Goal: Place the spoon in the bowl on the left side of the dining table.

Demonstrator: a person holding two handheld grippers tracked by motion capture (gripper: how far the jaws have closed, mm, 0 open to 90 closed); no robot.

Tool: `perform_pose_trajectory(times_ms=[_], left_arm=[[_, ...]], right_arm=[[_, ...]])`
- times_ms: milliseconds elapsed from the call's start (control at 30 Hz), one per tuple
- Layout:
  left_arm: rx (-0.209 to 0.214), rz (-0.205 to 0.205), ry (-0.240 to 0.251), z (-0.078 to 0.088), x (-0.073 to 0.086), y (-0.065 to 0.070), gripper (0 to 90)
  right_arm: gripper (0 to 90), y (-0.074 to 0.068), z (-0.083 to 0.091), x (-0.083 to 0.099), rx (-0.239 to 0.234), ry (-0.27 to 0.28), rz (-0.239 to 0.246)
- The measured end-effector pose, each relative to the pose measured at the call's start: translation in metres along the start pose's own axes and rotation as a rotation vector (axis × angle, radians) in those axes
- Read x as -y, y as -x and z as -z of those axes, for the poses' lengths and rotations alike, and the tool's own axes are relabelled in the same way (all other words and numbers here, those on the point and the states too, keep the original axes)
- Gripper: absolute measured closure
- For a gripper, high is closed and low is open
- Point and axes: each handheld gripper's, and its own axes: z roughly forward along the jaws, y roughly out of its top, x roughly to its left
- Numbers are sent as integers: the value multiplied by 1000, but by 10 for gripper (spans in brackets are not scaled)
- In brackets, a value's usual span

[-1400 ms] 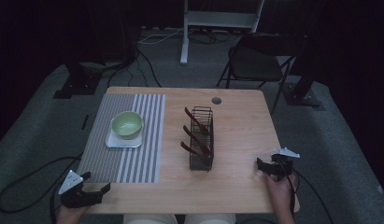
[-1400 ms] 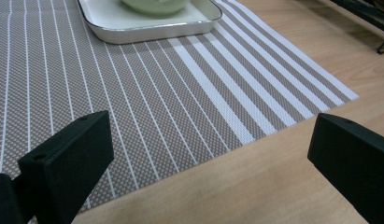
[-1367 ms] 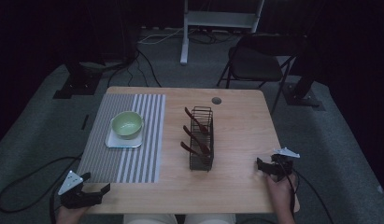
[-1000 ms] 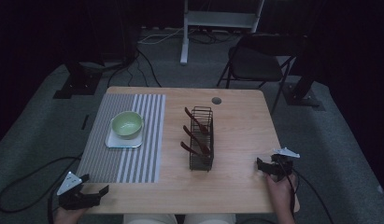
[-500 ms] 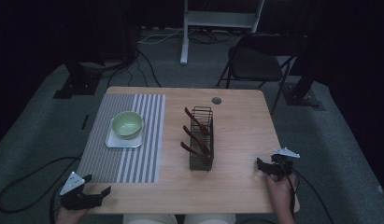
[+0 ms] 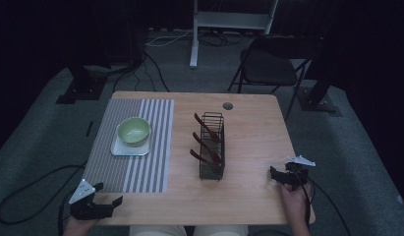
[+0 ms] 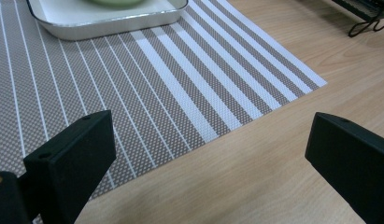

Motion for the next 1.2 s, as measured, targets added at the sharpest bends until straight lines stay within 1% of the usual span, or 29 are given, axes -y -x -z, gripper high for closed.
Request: perform_pose_trajectory(times_ms=[67,100,133,167,200,233,267,300,400,533,567,633,667,700,767,800,833,900,933,967,1033,1067,1100,1167,1200], left_arm=[[1,-7,1,-1,-2,2,17],[13,-10,2,-1,-3,3,17],[5,-13,5,-2,-4,4,18],[14,-14,7,-2,-6,5,17],[14,-18,10,-2,-7,6,18],[14,-14,12,-3,-8,6,17],[26,-15,15,-3,-9,6,18],[21,-14,20,-3,-10,7,18],[28,-13,24,-3,-13,7,18],[39,-23,26,-4,-17,10,18],[35,-26,30,-4,-18,11,18],[46,-27,38,-4,-20,12,18],[42,-29,41,-4,-21,14,17],[54,-31,43,-4,-23,14,17],[53,-35,47,-5,-25,16,17],[60,-36,47,-5,-26,16,18],[56,-42,50,-6,-28,18,17],[71,-45,54,-6,-30,20,17],[67,-51,56,-7,-32,21,18],[79,-54,57,-7,-34,22,17],[81,-63,60,-8,-37,24,18],[93,-62,60,-8,-39,25,18],[88,-69,60,-8,-40,25,17],[100,-77,64,-9,-44,27,17],[99,-80,65,-9,-46,28,18]], right_arm=[[117,0,0,0,0,0,0],[117,0,0,0,0,0,0],[117,0,0,0,0,0,0],[117,0,0,0,0,0,0],[117,0,0,0,0,0,0],[117,0,0,0,0,0,0],[117,0,0,0,0,0,0],[117,0,0,0,0,0,0],[117,0,0,0,0,0,0],[117,0,0,0,0,0,0],[117,0,0,0,0,0,0],[117,0,0,0,0,0,0],[117,0,0,0,0,0,0],[117,0,0,0,0,0,0],[117,0,0,0,0,0,0],[117,0,0,0,0,0,0],[116,0,0,0,0,0,0],[116,0,0,0,0,0,0],[117,0,0,0,0,0,0],[117,0,0,0,0,0,0],[117,0,0,0,0,0,0],[116,0,0,0,0,0,0],[117,0,0,0,0,0,0],[117,0,0,0,0,0,0],[116,0,0,0,0,0,0]])
